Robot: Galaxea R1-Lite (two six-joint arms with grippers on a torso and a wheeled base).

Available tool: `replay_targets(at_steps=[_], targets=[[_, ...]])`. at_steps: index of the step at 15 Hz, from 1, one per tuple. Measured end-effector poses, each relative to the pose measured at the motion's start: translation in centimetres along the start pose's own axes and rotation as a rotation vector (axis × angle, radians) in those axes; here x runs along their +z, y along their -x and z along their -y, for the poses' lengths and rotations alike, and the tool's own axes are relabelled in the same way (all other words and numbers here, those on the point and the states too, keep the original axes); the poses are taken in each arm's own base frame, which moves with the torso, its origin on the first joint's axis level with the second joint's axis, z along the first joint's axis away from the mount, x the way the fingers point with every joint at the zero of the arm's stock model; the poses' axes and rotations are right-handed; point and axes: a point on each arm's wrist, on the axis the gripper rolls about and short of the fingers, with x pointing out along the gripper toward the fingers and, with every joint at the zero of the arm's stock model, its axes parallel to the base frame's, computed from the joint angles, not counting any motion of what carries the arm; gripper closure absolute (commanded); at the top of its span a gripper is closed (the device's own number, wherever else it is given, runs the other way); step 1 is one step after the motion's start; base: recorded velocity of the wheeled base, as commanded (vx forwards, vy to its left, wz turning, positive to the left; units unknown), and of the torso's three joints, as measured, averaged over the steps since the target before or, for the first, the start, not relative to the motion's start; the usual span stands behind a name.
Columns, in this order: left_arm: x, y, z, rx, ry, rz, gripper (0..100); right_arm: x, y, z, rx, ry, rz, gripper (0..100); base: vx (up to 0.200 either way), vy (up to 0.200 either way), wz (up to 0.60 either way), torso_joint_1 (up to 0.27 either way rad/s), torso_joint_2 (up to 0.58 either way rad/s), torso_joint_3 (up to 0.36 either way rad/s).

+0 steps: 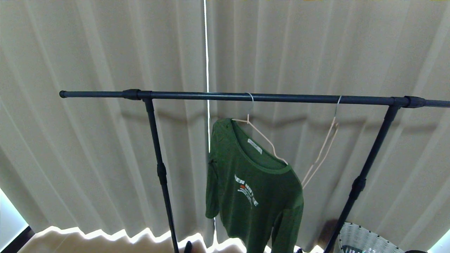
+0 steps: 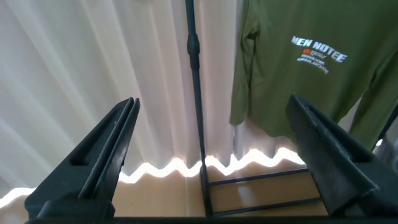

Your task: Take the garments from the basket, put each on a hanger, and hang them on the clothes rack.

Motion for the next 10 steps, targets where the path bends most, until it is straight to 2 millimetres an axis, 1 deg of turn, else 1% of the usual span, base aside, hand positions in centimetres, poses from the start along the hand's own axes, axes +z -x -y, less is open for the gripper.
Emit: replay_targets(at_steps=[2,6,8,10], targets=[[0.00,0.00,0.00,0.000,-0.028,0.000,0,-0.06,0.08,0.04,-0.017,-0.089,0.014,0,-0.200,0.000,0.00,0.019,0.01,-0.002],[0.08,0.00,0.00,0.000,-0.059,0.007,0,-0.08,0.11,0.04,-0.018,-0.106,0.022,0,-0.200,0.000,0.00,0.001,0.00,0.005],[0.05,-0.02,0.00,0.000,-0.041,0.007,0,-0.08,0.12,-0.01,0.001,-0.092,0.020,0,-0.200,0.000,0.00,0.002,0.00,0.000],[0.05,-0.02,-0.01,0.000,-0.020,0.007,0,-0.08,0.12,-0.13,0.058,0.012,0.019,0,-0.200,0.000,0.00,0.005,0.00,0.002]])
